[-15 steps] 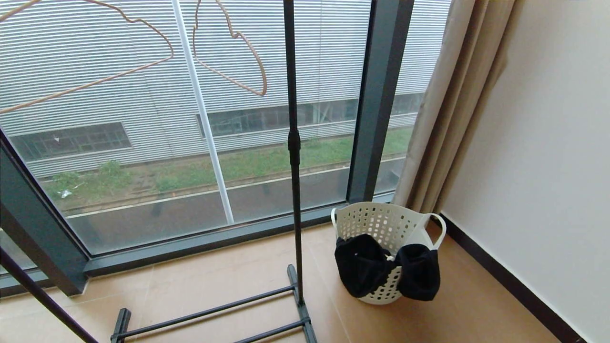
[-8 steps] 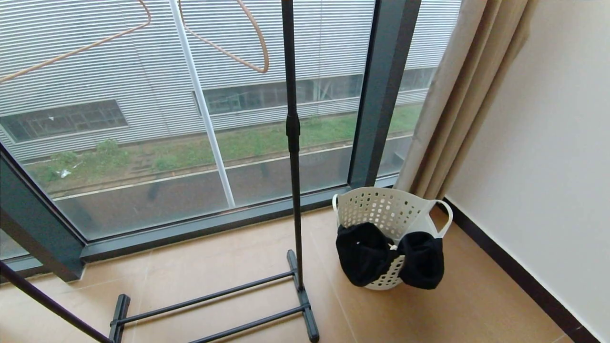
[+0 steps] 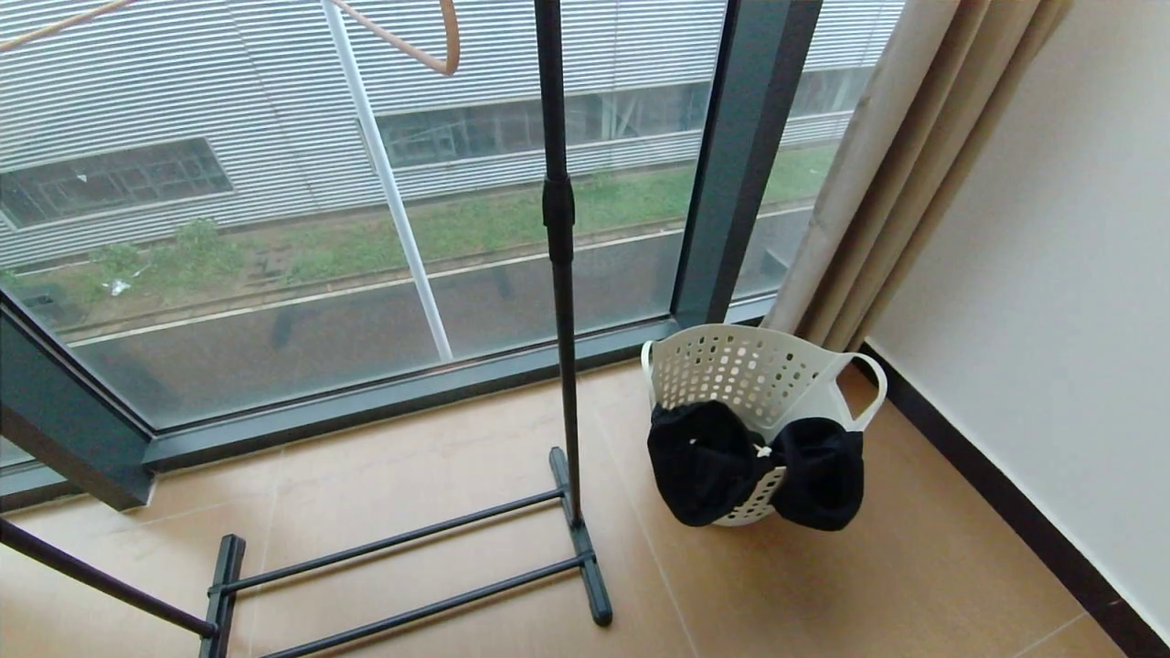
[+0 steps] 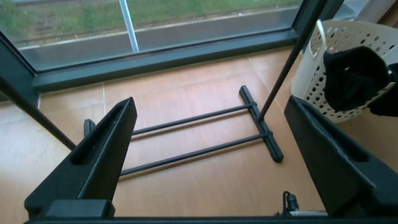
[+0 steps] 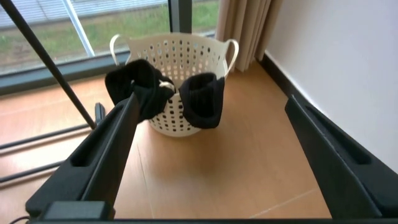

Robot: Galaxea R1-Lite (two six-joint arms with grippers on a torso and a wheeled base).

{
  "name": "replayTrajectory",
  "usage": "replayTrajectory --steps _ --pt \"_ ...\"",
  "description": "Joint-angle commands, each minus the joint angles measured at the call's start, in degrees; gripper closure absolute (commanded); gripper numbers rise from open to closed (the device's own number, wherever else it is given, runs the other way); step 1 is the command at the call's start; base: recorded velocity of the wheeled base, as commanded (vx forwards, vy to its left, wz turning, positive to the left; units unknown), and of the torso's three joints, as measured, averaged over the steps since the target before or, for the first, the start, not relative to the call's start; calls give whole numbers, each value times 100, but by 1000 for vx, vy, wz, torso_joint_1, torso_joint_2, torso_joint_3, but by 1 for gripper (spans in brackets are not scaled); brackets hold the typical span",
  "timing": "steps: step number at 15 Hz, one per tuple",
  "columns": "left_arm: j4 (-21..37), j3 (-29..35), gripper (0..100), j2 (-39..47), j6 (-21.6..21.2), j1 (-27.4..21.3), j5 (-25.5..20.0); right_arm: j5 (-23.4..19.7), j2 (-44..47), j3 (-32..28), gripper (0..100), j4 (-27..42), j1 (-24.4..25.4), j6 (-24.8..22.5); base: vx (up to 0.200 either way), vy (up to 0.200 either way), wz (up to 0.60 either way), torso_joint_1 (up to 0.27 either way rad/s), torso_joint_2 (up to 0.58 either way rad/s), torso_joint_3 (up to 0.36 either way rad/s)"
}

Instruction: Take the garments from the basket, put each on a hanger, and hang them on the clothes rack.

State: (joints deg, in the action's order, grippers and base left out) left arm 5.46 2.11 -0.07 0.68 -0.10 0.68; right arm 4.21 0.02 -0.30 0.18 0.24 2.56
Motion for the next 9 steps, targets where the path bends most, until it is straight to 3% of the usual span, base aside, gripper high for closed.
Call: replayTrajectory --steps 1,9 --pt "-1 0 0 7 2 1 2 -7 -2 4 0 -1 2 -1 0 0 0 -2 2 -198" --pt "-1 0 0 7 2 1 2 1 -2 -5 0 -1 2 -1 0 0 0 2 3 -198"
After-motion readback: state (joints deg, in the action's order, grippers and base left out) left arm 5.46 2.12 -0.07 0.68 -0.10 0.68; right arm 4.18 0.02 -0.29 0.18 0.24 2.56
